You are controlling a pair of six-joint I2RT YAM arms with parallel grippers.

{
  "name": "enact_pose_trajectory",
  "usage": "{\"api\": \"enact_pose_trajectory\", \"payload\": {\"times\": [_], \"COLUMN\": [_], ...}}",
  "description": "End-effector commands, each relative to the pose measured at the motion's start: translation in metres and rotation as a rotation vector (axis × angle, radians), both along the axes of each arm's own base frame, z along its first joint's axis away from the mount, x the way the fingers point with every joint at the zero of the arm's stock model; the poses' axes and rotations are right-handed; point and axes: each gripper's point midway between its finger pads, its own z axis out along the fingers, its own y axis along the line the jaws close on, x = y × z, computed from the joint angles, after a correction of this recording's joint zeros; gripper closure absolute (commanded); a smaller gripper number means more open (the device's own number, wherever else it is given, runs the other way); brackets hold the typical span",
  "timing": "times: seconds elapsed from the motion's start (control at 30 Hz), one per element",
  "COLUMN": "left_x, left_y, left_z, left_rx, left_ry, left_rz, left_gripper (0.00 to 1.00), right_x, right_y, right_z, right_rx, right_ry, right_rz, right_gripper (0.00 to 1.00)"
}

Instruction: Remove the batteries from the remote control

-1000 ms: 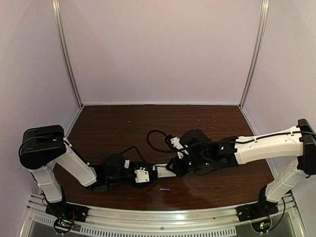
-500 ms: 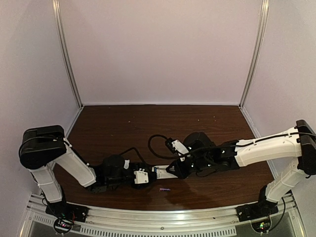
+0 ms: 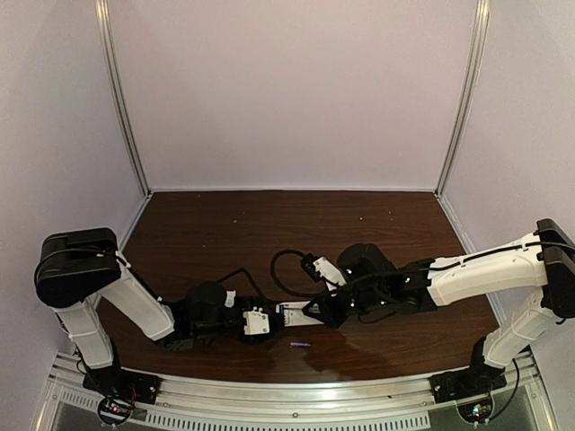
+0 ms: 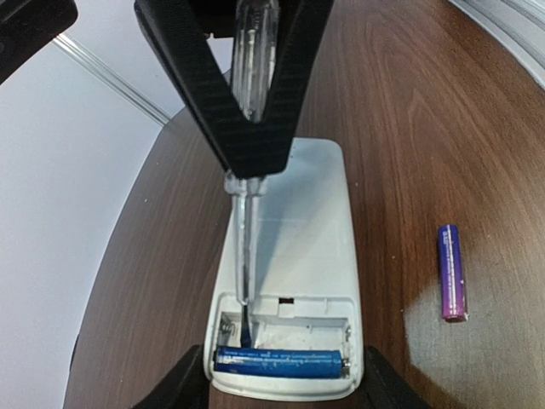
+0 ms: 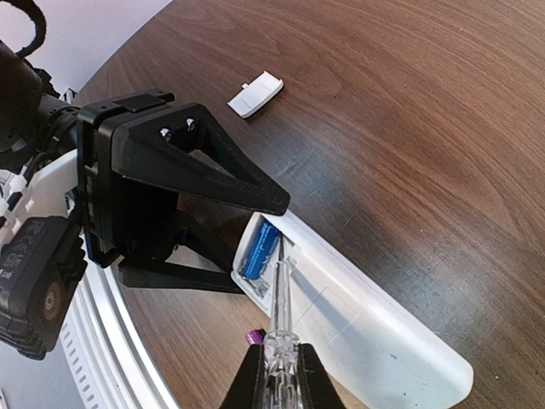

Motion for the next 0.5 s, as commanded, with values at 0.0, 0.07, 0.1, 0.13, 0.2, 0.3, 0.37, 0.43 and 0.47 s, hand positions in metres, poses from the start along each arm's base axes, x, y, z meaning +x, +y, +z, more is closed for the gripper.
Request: {"api": "enact_pose_trajectory", "payload": {"times": [0.0,0.07,0.1,0.13,0.2,0.3,0.37,0.43,0.47], "left_x": [-0.003,-0.003,-0.003,-0.003,-0.004,-0.004,-0.004,-0.004,-0.004], "left_y": [-0.010,-0.011,-0.011,-0.010,-0.010,-0.011,-0.011,-0.011,-0.011], "left_z": [0.033,0.033,0.033,0.033,0.032,0.032,0.032,0.033,0.033], "left_rx": [-0.111,-0.112,-0.112,-0.111,-0.111,-0.113,-0.112,-0.113,-0.114], "left_ry": [-0.035,-0.035,-0.035,-0.034,-0.034,-0.032,-0.031,-0.032,-0.032], "left_rz": [-0.034,-0.037,-0.037,-0.037,-0.038,-0.040,-0.042,-0.042,-0.042], "left_gripper": [1.00,1.00,1.00,1.00,1.00,1.00,1.00,1.00,1.00], "right_x": [0.002,0.004,0.003,0.003,0.002,0.002,0.003,0.004,0.005], "right_y": [0.005,0.004,0.004,0.004,0.004,0.004,0.004,0.003,0.002], "right_z": [0.004,0.001,-0.002,-0.004,-0.008,-0.011,-0.013,-0.015,-0.016], "right_rx": [0.026,0.015,0.009,0.010,0.004,0.001,-0.004,-0.013,-0.024], "right_ry": [-0.052,-0.065,-0.068,-0.071,-0.074,-0.083,-0.092,-0.105,-0.116], "right_rz": [0.026,0.032,0.037,0.044,0.053,0.060,0.058,0.057,0.053], "right_gripper": [1.00,1.00,1.00,1.00,1.00,1.00,1.00,1.00,1.00]}}
